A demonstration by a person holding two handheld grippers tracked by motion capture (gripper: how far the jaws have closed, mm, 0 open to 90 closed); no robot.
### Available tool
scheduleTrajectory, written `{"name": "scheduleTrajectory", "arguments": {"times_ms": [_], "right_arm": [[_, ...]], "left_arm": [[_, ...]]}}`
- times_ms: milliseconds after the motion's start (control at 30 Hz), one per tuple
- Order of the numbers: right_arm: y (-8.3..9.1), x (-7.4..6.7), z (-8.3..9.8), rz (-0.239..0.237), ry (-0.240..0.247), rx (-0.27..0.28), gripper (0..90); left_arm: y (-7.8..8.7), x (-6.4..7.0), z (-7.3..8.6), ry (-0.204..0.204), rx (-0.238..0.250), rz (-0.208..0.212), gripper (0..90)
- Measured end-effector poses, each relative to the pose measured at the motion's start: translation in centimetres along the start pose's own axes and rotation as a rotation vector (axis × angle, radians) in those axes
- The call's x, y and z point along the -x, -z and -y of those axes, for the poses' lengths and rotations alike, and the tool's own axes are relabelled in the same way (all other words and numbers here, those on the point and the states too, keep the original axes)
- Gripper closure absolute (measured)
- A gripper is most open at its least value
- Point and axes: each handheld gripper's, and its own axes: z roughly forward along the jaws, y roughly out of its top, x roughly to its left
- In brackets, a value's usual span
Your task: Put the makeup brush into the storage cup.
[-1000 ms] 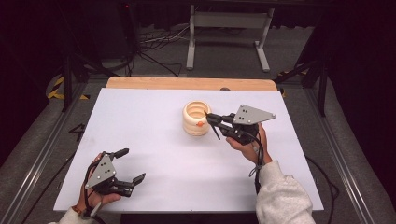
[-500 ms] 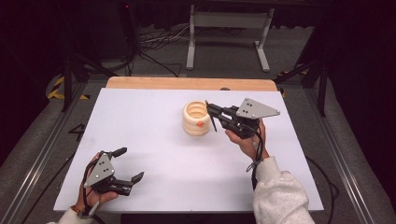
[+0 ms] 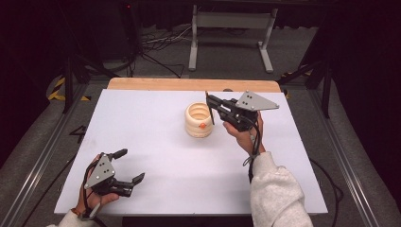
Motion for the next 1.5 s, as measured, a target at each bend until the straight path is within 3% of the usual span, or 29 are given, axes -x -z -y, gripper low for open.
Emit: {"name": "scheduleTrajectory", "arguments": {"times_ms": [300, 833, 1167, 1500], "right_arm": [[-1.1, 0.6, -0.6, 0.004, -0.010, 0.031, 84.7], [-4.3, 1.5, 0.0, 0.049, -0.034, 0.031, 84.7], [-5.5, 2.7, 1.7, 0.070, -0.102, 0.033, 84.7], [-6.7, 3.2, 3.9, 0.085, -0.137, 0.013, 84.7]], "left_arm": [[0.2, -0.1, 0.1, 0.007, 0.006, 0.001, 3.6], [0.3, -0.1, 0.1, 0.017, 0.016, -0.012, 3.6], [0.5, 0.0, 0.1, 0.008, 0.020, -0.029, 3.8], [0.6, -0.1, 0.2, 0.011, 0.019, -0.035, 4.0]]}}
